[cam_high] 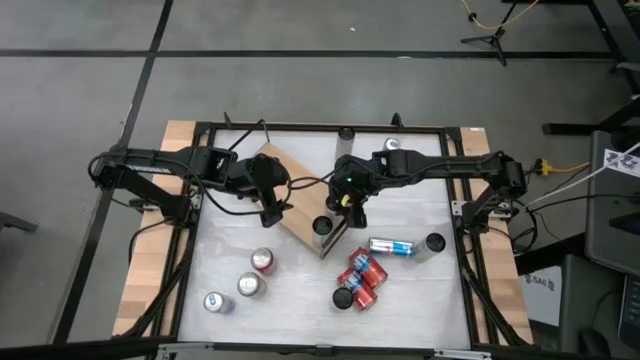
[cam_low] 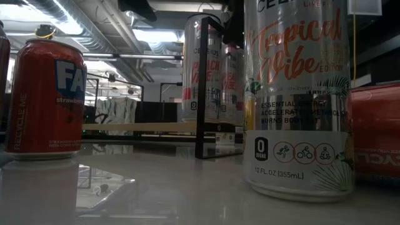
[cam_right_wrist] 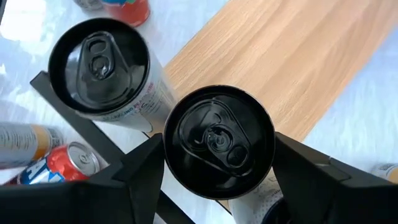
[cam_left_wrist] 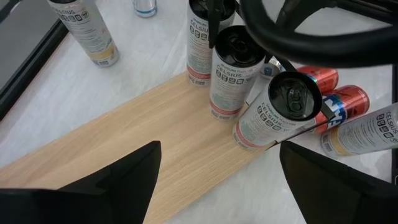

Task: Place canned beverage on shelf
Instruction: Adjust the white-pink soda cans on the shelf

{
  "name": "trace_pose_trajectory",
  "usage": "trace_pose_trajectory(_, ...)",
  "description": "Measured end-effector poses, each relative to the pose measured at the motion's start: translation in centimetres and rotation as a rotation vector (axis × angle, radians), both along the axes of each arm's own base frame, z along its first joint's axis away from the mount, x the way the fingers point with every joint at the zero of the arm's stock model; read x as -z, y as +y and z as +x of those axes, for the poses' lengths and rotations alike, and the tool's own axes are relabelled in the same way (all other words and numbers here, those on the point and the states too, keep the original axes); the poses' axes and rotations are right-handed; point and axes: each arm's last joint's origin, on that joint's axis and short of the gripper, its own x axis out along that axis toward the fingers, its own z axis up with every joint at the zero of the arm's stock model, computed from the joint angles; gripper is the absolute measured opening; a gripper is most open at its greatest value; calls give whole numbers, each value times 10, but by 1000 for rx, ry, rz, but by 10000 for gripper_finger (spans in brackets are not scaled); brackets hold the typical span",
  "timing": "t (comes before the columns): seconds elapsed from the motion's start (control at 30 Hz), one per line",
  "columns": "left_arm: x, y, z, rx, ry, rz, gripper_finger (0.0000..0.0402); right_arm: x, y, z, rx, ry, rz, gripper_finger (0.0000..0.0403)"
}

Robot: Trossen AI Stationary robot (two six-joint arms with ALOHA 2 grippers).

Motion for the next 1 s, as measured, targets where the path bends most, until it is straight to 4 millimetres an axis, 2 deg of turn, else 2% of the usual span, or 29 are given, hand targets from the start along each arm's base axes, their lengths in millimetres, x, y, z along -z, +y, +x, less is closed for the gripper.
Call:
trace_pose_trajectory(0.2, 0, 0, 0, 0, 0, 0, 322, 0, 0, 1, 35, 0, 1, 261)
trace_pose_trajectory(0.53, 0, 0, 0, 1, 0, 0, 322, 1, 25, 1, 75, -7, -94, 261)
trace_pose_trajectory(1.0, 0, -1, 0, 4, 1, 1, 322, 1, 25, 1, 222, -4, -34, 262)
